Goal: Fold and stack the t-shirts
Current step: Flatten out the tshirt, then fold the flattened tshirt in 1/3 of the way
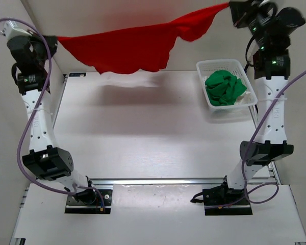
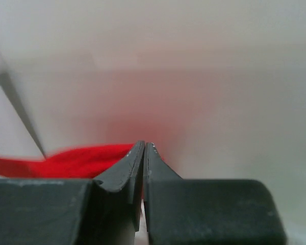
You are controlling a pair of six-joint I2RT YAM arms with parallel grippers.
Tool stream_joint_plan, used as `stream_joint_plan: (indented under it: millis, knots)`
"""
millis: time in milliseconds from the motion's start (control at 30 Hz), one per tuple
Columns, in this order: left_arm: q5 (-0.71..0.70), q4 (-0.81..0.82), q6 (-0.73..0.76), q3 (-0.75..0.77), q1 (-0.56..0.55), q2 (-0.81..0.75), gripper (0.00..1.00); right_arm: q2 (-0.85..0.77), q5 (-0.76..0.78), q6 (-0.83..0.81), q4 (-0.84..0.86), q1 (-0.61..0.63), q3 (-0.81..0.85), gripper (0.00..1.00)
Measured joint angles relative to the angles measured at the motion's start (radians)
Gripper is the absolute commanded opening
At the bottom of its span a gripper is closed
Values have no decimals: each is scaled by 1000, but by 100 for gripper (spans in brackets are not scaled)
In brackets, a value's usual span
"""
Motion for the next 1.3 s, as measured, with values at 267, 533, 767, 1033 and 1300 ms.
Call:
stream_joint_plan:
  millis: [267,533,767,1033,1300]
  knots:
    - [-136,45,86,-583,-74,-168,0,-175,114,-9,38,27,-1014,0]
    - [-196,35,89,-1314,-121,-783,0,-652,197,127,-102,117,-1698,0]
    - [-190,-82,86,-1529,-85,-941,0,-967,148,190,-210,109,-1857,0]
    - [-146,-105,82,-1551,-66,-987,0,-1054,129,234,-299,214,-1878,0]
    - [-18,-26,71,-1521,111,-769,0,-610,127,206,-199,198,-1648,0]
